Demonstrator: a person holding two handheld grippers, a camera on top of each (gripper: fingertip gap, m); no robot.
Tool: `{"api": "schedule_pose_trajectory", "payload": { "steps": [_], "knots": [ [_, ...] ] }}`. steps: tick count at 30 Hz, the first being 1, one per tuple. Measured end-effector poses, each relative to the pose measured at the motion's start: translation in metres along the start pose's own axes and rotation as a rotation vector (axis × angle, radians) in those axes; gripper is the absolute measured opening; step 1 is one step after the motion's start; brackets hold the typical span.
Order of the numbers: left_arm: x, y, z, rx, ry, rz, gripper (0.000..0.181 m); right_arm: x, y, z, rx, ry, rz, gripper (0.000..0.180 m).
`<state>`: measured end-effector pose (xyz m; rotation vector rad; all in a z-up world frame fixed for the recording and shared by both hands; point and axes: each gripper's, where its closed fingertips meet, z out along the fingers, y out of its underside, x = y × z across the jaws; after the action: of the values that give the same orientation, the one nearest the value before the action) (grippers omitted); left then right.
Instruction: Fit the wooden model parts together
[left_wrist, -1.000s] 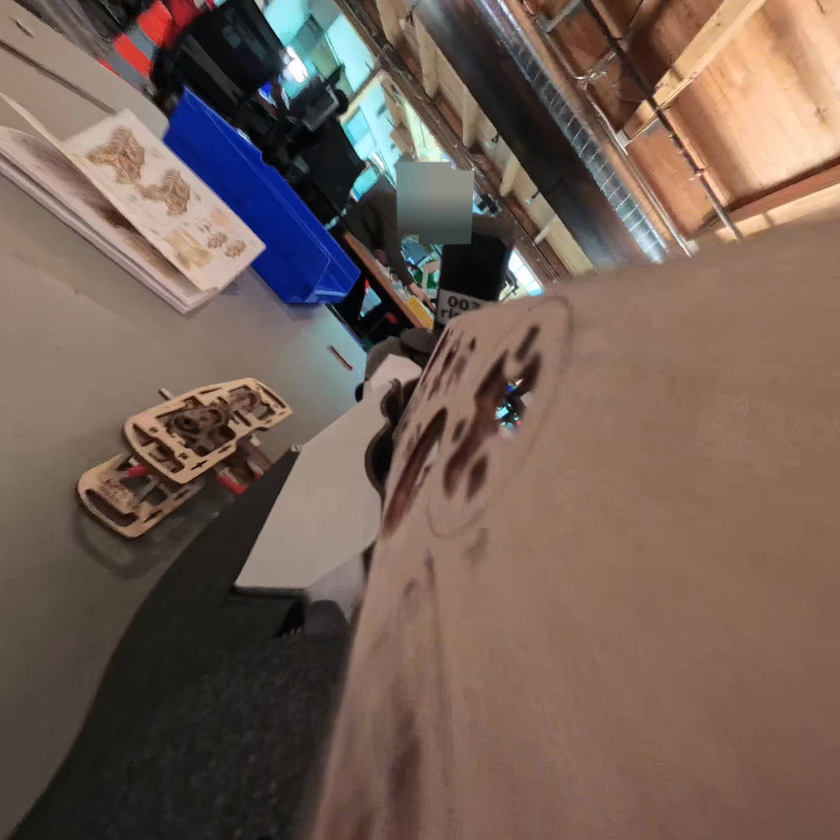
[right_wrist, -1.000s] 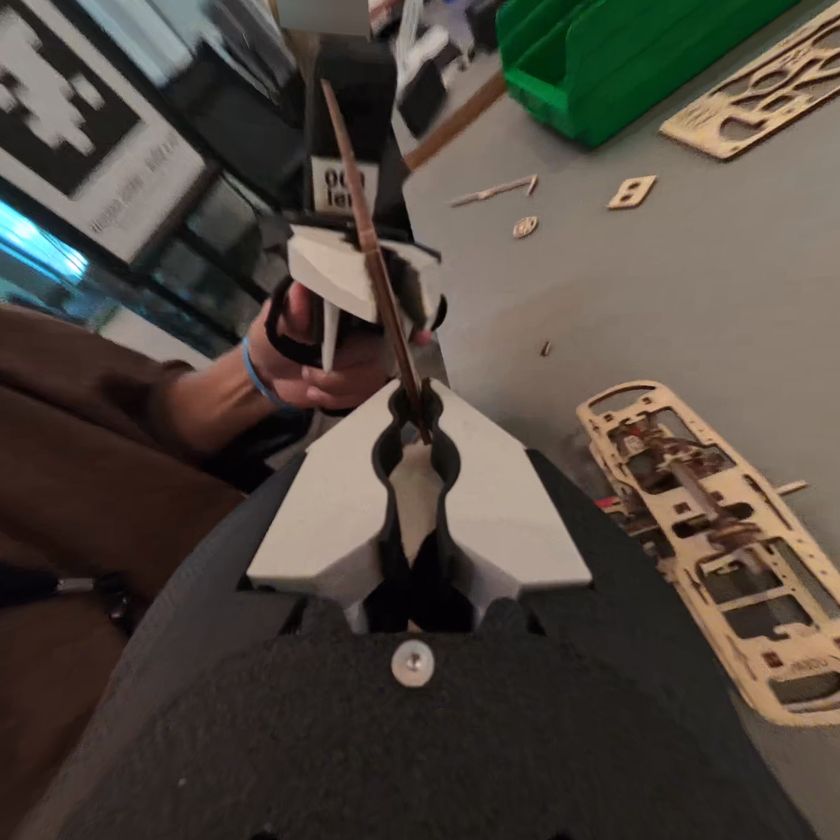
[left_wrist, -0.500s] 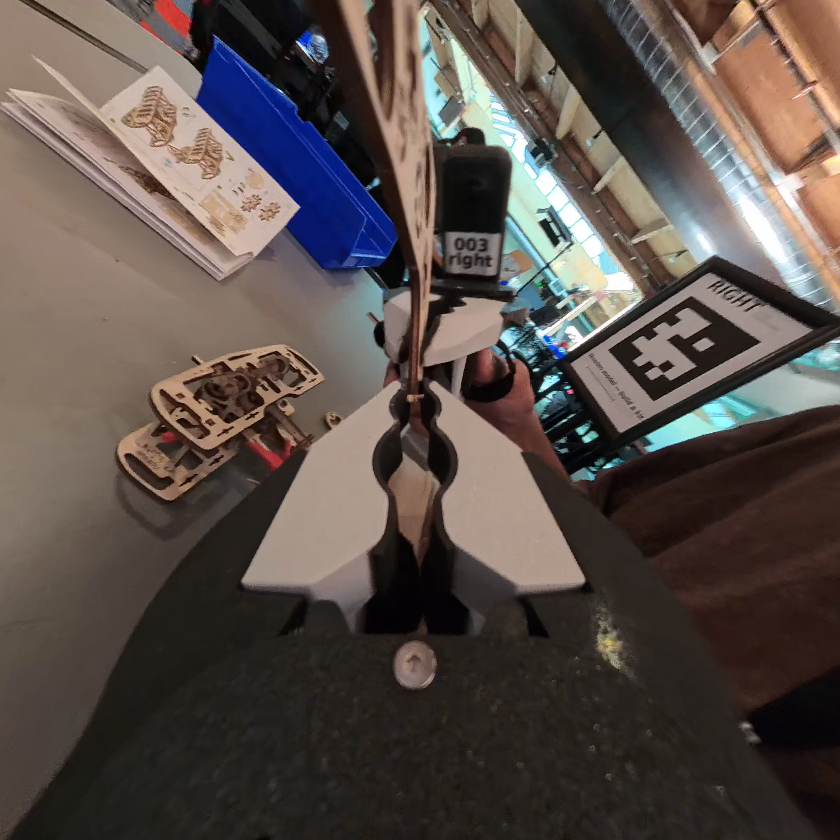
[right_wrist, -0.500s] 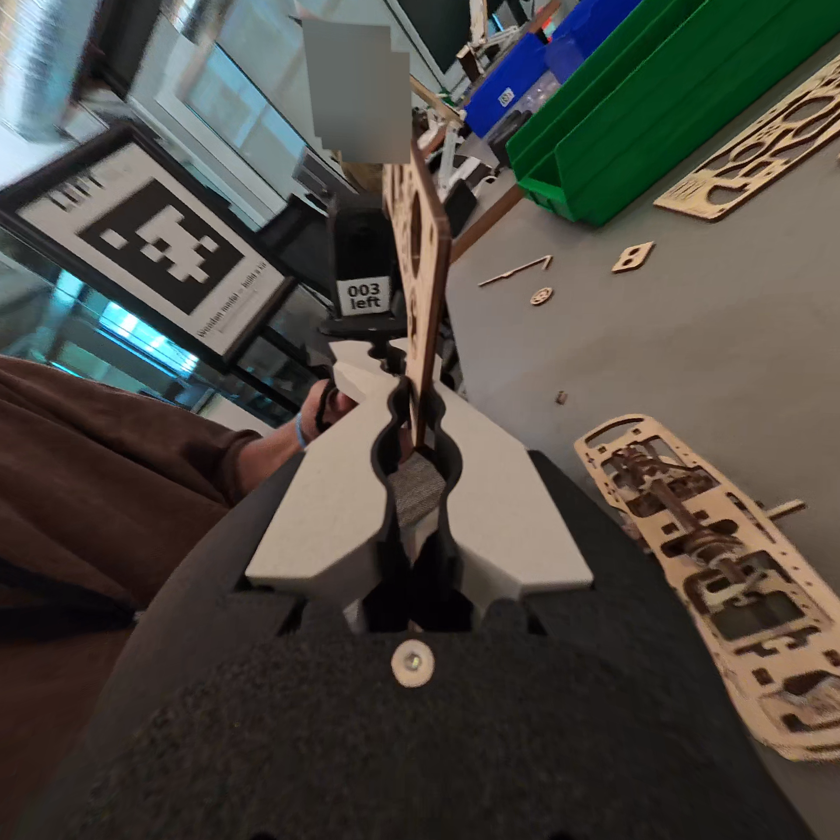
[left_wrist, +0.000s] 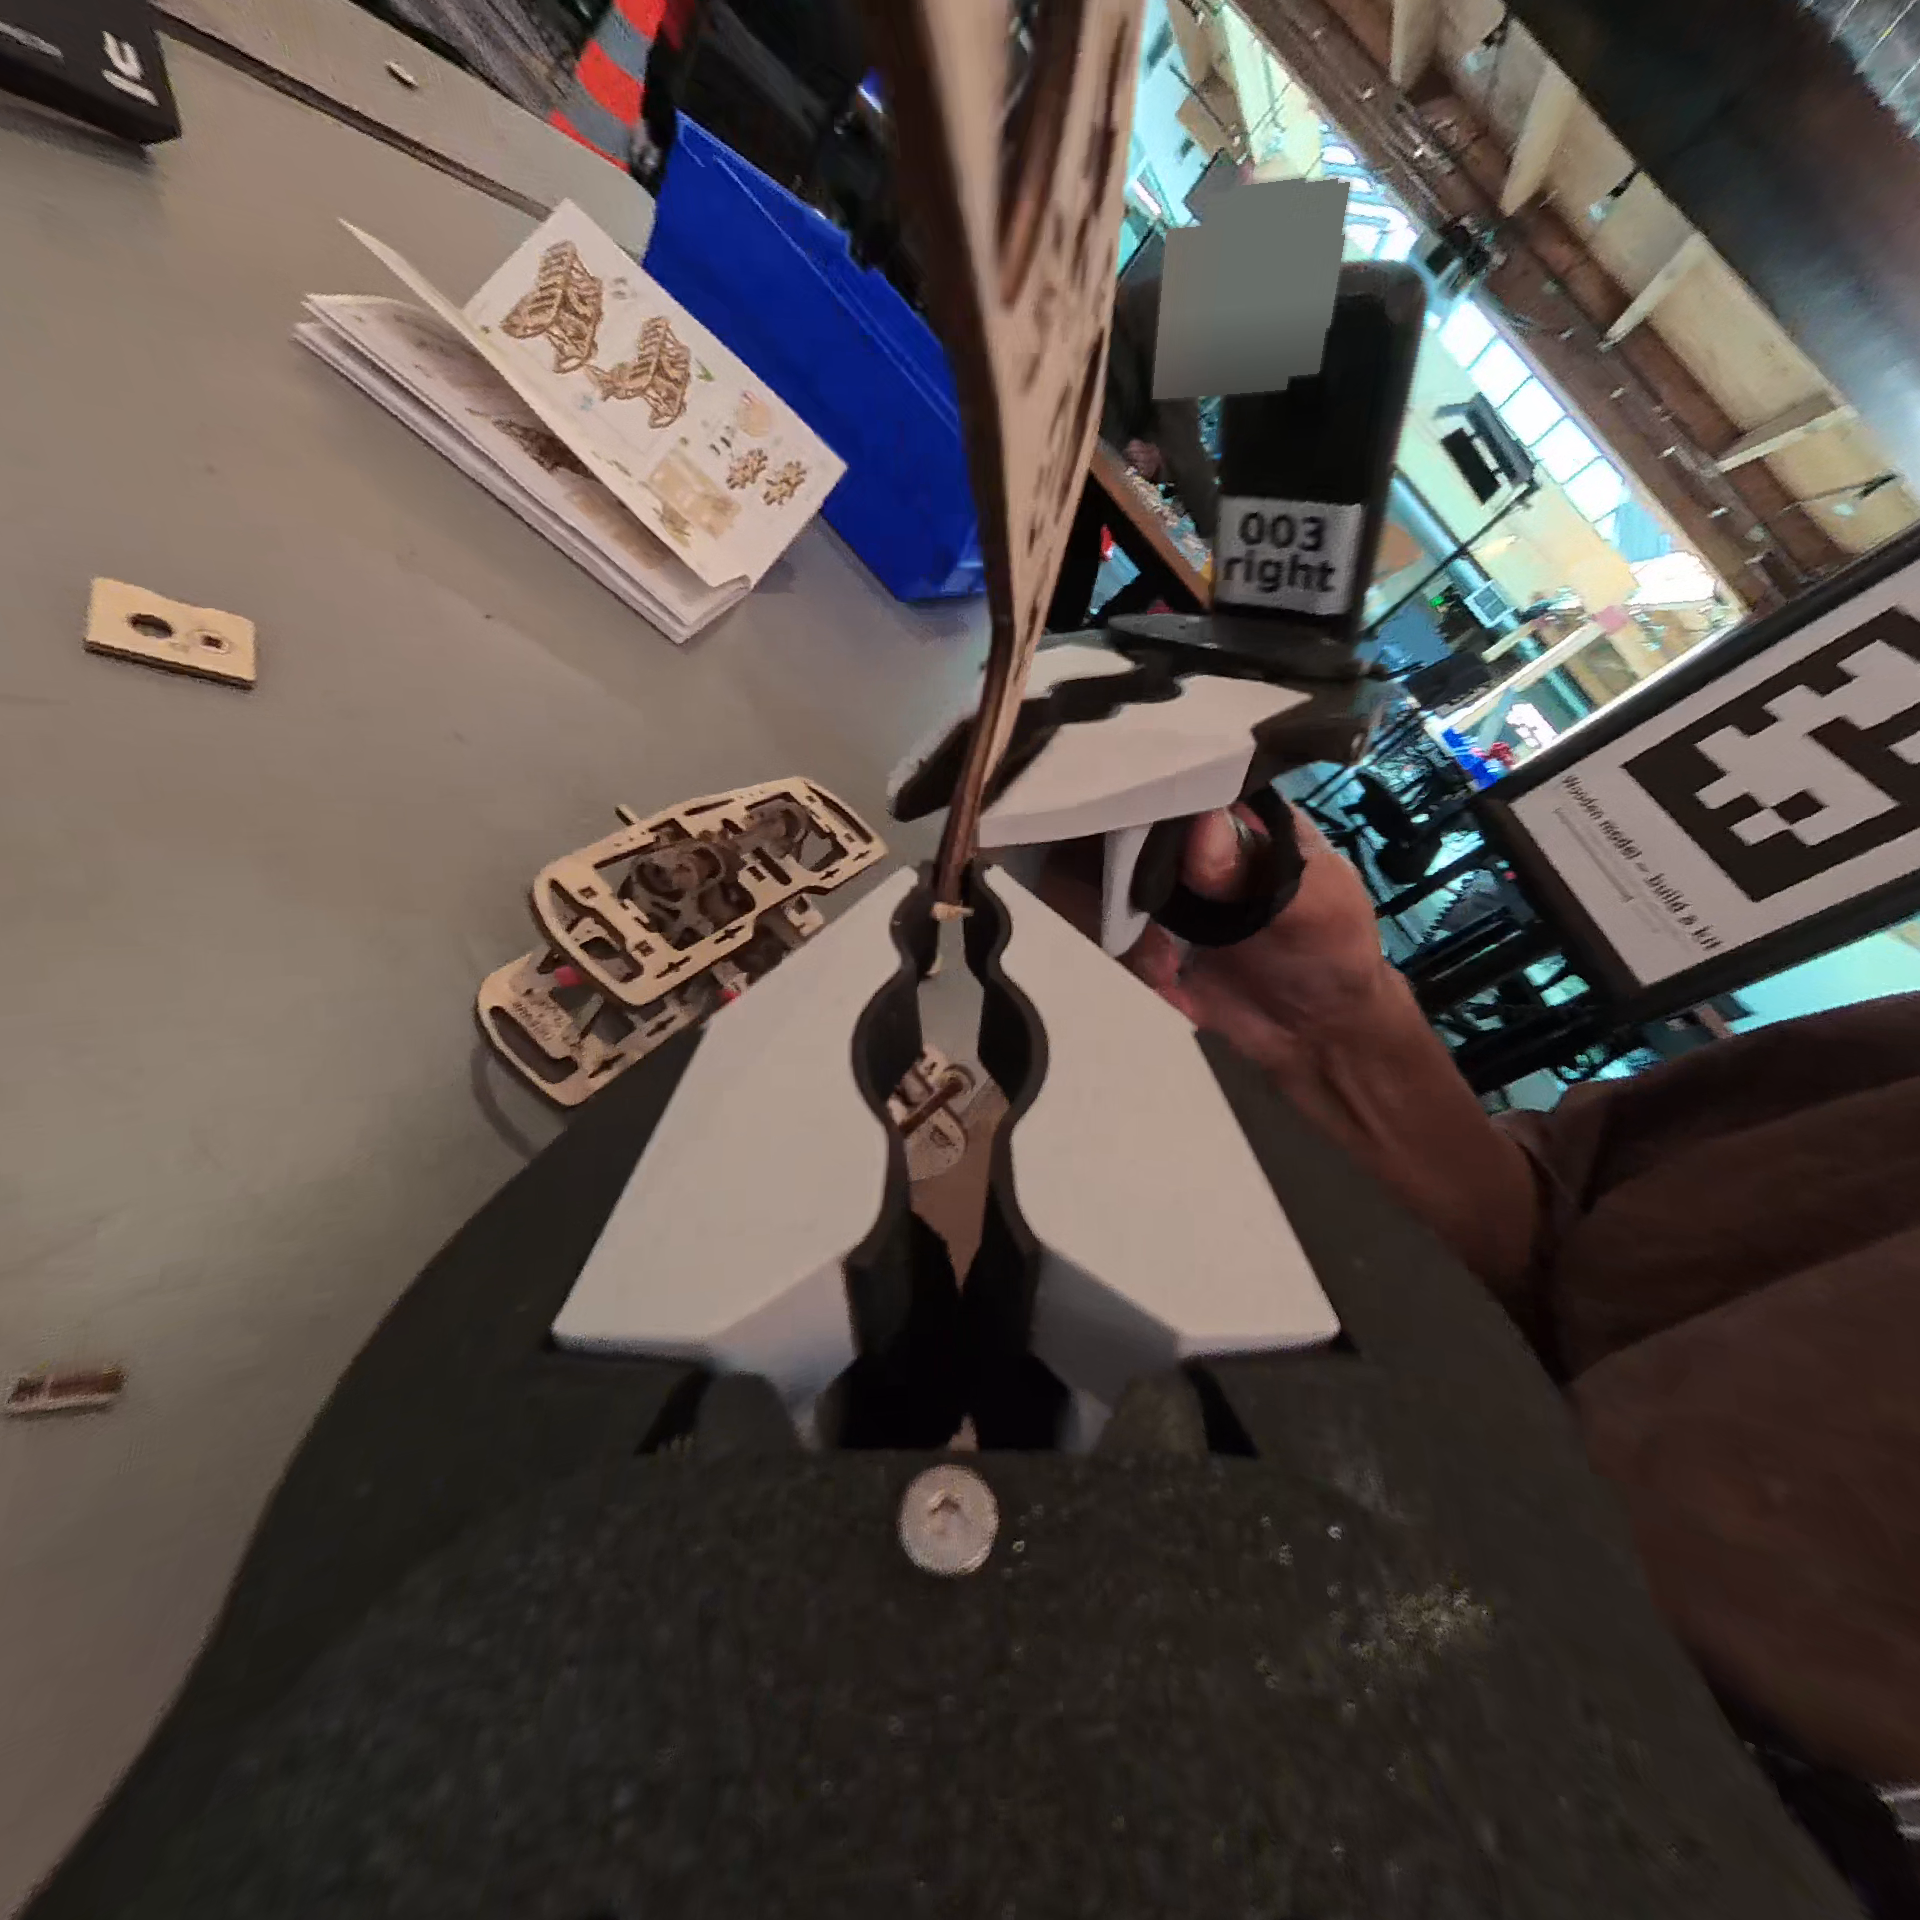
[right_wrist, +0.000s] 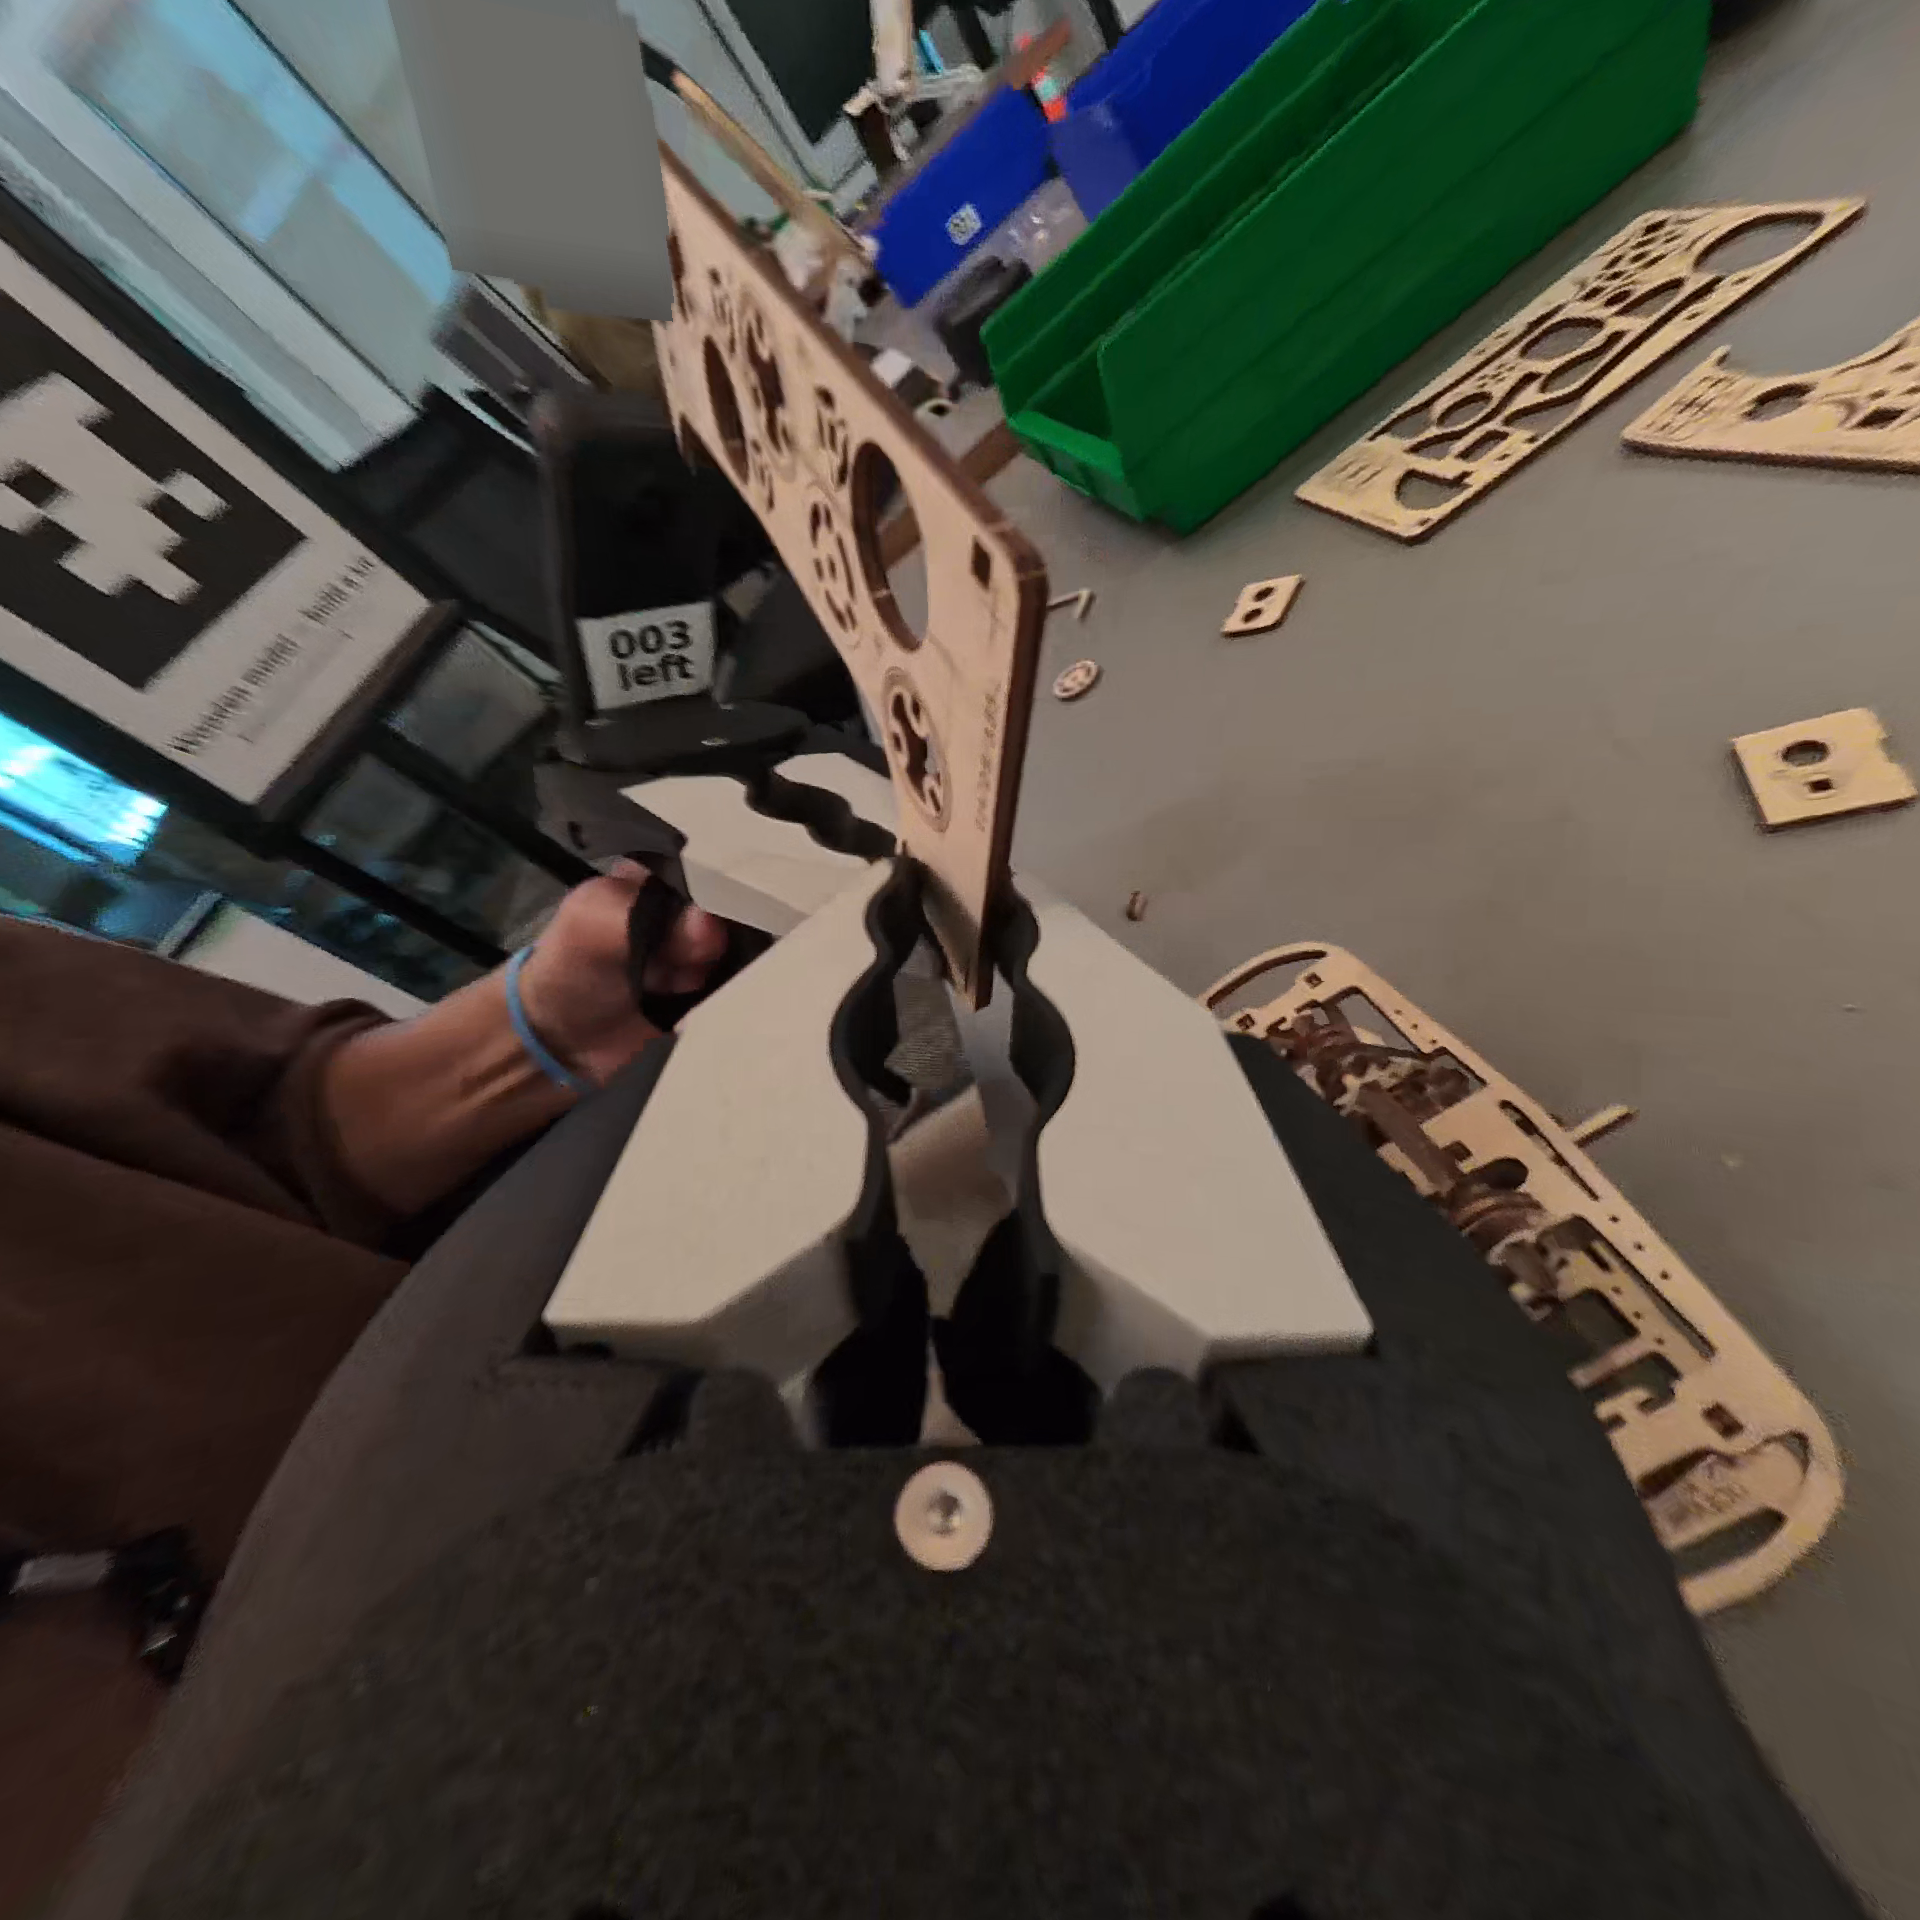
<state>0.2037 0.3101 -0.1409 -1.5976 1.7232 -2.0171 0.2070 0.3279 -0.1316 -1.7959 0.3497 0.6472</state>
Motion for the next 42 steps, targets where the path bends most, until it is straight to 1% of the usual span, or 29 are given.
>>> {"api": "schedule_pose_trajectory", "payload": {
  "steps": [2,3,6,8,10,12,14,16,17,18,19,20,21,23,24,27,29,32,34,36,38,42],
  "knots": [
    [0.009,-0.007,0.006,0.026,0.077,-0.059,0.002,-0.001,-0.009,-0.008,0.031,-0.059,0.019,0.015],
    [0.013,-0.010,0.010,0.029,0.096,-0.061,0.002,-0.001,-0.011,-0.013,0.024,-0.056,0.000,0.016],
    [0.023,-0.026,0.031,0.035,0.157,-0.090,0.001,0.006,-0.027,-0.035,0.042,-0.009,-0.059,0.014],
    [0.027,-0.039,0.054,0.013,0.172,-0.070,0.001,0.017,-0.042,-0.058,0.065,0.044,-0.066,0.014],
    [0.035,-0.055,0.082,-0.006,0.200,-0.071,0.001,0.029,-0.059,-0.087,0.127,0.087,-0.050,0.015],
    [0.045,-0.063,0.115,-0.043,0.228,-0.084,0.001,0.042,-0.067,-0.119,0.162,0.120,-0.020,0.015],
    [0.057,-0.063,0.145,-0.054,0.267,-0.145,0.001,0.052,-0.066,-0.155,0.196,0.138,0.028,0.014],
    [0.065,-0.060,0.171,-0.010,0.291,-0.262,0.000,0.057,-0.054,-0.193,0.256,0.105,0.120,0.007],
    [0.068,-0.055,0.183,0.016,0.298,-0.321,0.000,0.057,-0.045,-0.211,0.296,0.070,0.175,0.006],
    [0.074,-0.043,0.196,0.006,0.298,-0.337,0.000,0.062,-0.034,-0.228,0.333,0.062,0.231,0.008],
    [0.084,-0.023,0.211,-0.044,0.304,-0.317,0.000,0.064,-0.022,-0.241,0.352,0.055,0.269,0.010],
    [0.092,-0.007,0.223,-0.070,0.308,-0.311,0.001,0.067,-0.009,-0.251,0.356,0.053,0.293,0.010],
    [0.099,0.005,0.233,-0.071,0.320,-0.333,0.001,0.071,0.003,-0.259,0.364,0.063,0.312,0.015],
    [0.105,0.026,0.251,-0.081,0.351,-0.394,0.000,0.072,0.022,-0.272,0.389,0.027,0.365,0.012],
    [0.105,0.038,0.260,-0.104,0.348,-0.412,0.001,0.077,0.032,-0.278,0.391,0.046,0.382,0.006],
    [0.101,0.066,0.281,-0.115,0.324,-0.486,0.001,0.092,0.060,-0.295,0.365,0.151,0.418,0.006],
    [0.099,0.080,0.294,-0.123,0.267,-0.450,0.001,0.100,0.074,-0.304,0.353,0.204,0.460,0.007],
    [0.091,0.103,0.309,-0.181,0.164,-0.332,0.003,0.114,0.096,-0.313,0.296,0.303,0.502,0.009],
    [0.084,0.116,0.314,-0.203,0.131,-0.346,0.004,0.121,0.109,-0.313,0.238,0.370,0.503,0.010],
    [0.081,0.123,0.315,-0.225,0.089,-0.339,0.004,0.123,0.116,-0.312,0.227,0.396,0.517,0.010],
    [0.076,0.135,0.314,-0.268,0.059,-0.336,0.006,0.126,0.127,-0.310,0.179,0.448,0.517,0.011],
    [0.074,0.136,0.314,-0.266,0.034,-0.317,0.006,0.128,0.129,-0.310,0.162,0.499,0.496,0.011]
  ]
}}
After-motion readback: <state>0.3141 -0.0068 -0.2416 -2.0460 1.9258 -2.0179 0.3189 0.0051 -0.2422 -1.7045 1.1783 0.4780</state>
